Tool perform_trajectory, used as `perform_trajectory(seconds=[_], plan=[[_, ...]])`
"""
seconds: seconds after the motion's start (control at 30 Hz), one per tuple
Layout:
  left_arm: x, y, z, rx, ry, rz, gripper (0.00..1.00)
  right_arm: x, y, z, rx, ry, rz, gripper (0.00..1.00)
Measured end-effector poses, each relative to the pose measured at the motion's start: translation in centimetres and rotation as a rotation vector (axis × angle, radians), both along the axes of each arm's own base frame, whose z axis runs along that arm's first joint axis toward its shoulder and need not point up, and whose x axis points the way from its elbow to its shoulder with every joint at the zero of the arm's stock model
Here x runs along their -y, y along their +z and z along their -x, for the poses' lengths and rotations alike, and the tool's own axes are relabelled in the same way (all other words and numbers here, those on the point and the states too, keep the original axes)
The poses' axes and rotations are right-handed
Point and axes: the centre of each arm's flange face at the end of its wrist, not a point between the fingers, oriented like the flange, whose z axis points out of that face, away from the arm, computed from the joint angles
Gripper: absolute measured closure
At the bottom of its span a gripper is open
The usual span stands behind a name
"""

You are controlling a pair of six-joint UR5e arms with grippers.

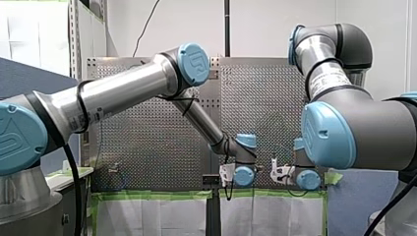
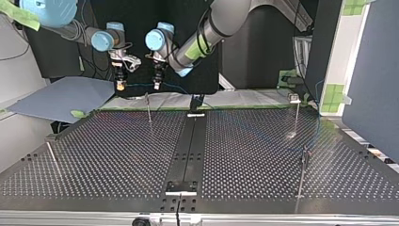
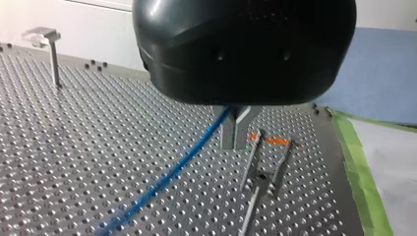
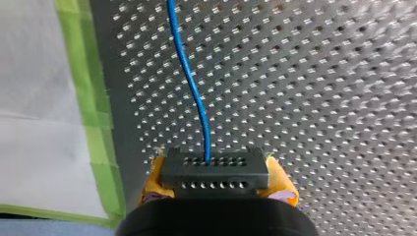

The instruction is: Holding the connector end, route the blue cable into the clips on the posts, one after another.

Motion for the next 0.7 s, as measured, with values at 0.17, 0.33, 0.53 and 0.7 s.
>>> perform_trajectory(seconds=[0.17,0.33,0.53,0.7], plan=[[-0.5,-0.9,-0.5,-0.004,0.015,-0.006,1.0,1.0,-0.6,0.7,-0.039,-0.005,-0.017,1.0],[-0.9,-2.7,-0.6,-0.012,0.038,-0.021,1.0,1.9,-0.5,1.2,-0.08,-0.007,-0.026,1.0],[-0.6,-3.1,-0.5,-0.01,0.021,-0.018,1.0,3.7,0.1,1.8,-0.095,-0.017,-0.031,1.0],[0.4,-2.5,-0.7,0.001,-0.015,0.001,1.0,4.5,0.3,2.6,-0.092,-0.03,-0.039,1.0]])
